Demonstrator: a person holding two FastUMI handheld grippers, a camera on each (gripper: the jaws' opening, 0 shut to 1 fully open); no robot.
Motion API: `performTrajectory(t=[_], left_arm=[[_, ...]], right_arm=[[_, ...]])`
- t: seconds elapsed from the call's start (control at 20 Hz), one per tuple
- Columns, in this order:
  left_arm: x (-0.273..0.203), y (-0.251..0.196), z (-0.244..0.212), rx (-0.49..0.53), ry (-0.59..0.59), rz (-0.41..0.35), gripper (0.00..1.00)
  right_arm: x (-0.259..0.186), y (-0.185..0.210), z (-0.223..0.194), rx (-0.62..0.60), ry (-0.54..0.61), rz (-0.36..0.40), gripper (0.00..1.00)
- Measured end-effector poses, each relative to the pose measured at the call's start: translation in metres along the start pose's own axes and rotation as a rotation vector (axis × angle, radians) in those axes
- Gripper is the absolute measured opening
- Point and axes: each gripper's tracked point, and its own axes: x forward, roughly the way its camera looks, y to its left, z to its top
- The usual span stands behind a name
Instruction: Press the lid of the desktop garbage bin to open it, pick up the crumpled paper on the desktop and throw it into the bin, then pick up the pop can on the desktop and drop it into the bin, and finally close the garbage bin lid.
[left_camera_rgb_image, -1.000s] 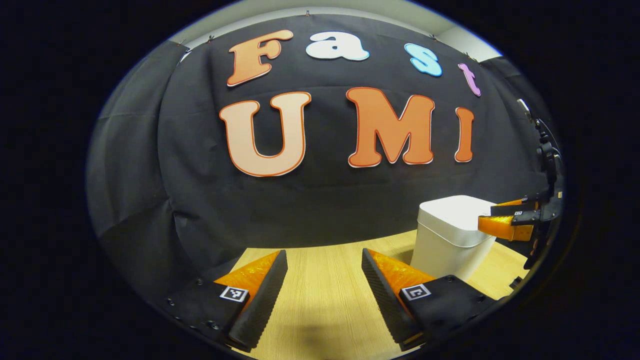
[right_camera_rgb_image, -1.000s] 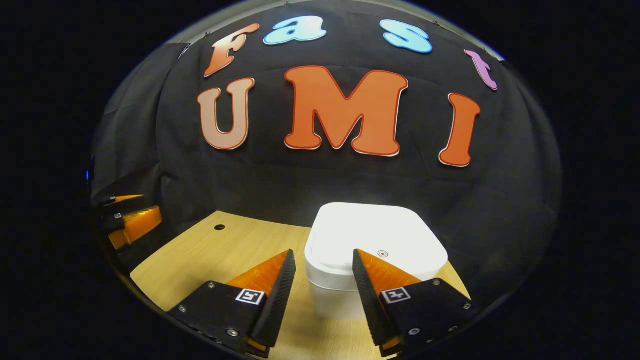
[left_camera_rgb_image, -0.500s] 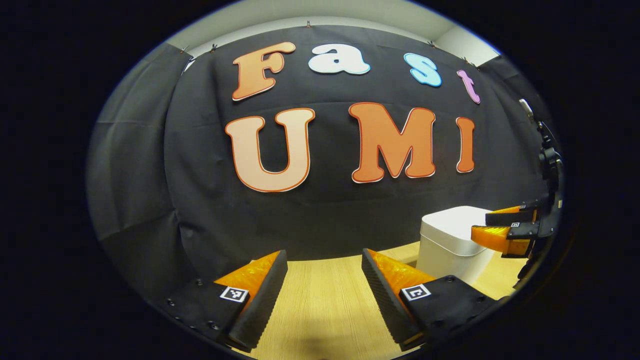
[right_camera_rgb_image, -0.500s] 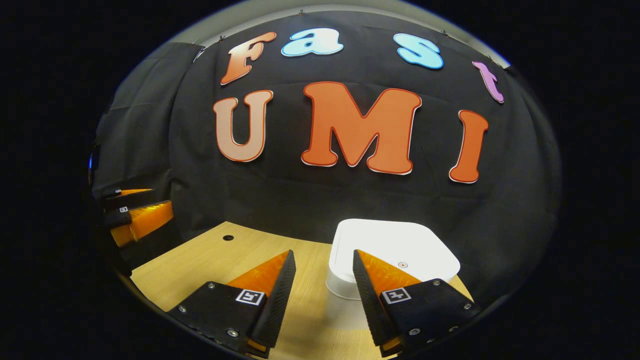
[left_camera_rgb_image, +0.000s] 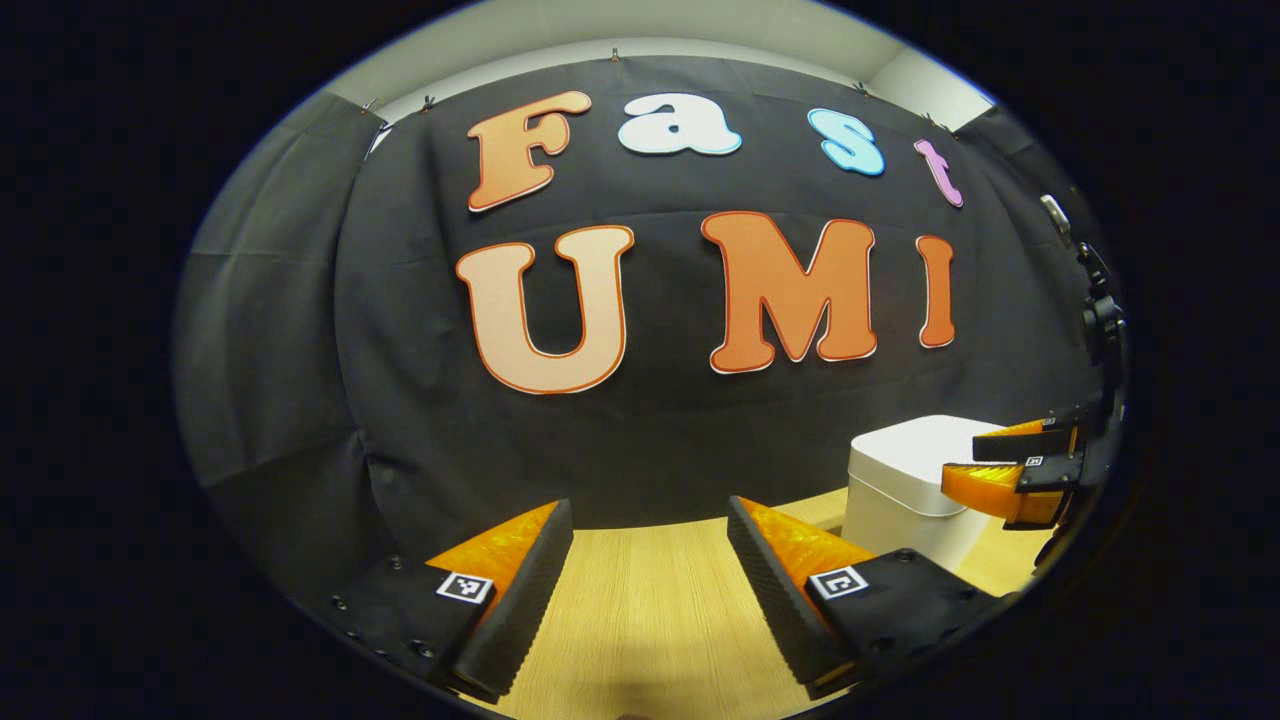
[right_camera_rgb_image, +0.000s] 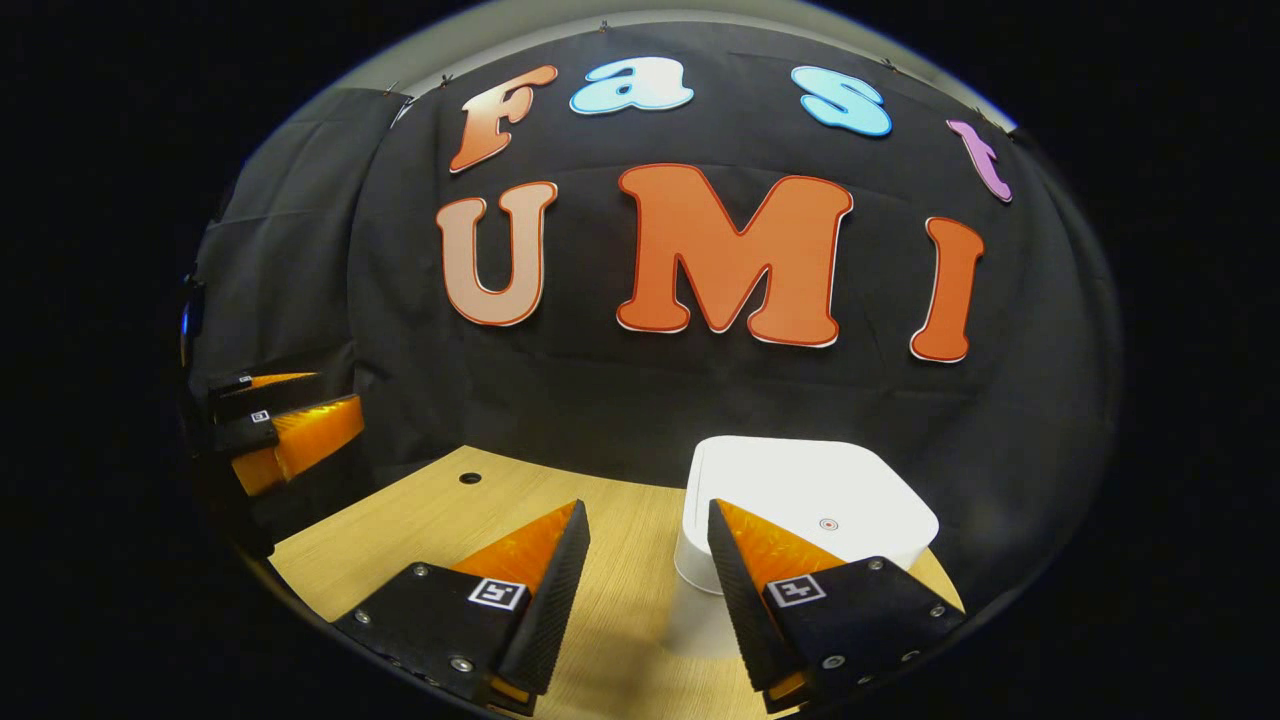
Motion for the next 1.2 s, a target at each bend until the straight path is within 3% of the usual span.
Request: performTrajectory(t=[0.05, 0.75, 1.2], left_arm=[[0.000, 0.001, 0.001, 0.001, -0.002, 0.002, 0.99], [0.003, 0.004, 0.003, 0.009, -0.017, 0.008, 0.99], [0.011, 0.020, 0.014, 0.051, -0.071, -0.021, 0.99]], right_arm=[[-0.002, 0.000, 0.001, -0.001, -0.001, -0.001, 0.73], [-0.007, 0.009, 0.009, -0.008, -0.003, -0.001, 0.76], [-0.005, 0.020, 0.024, -0.031, -0.049, -0.050, 0.78]])
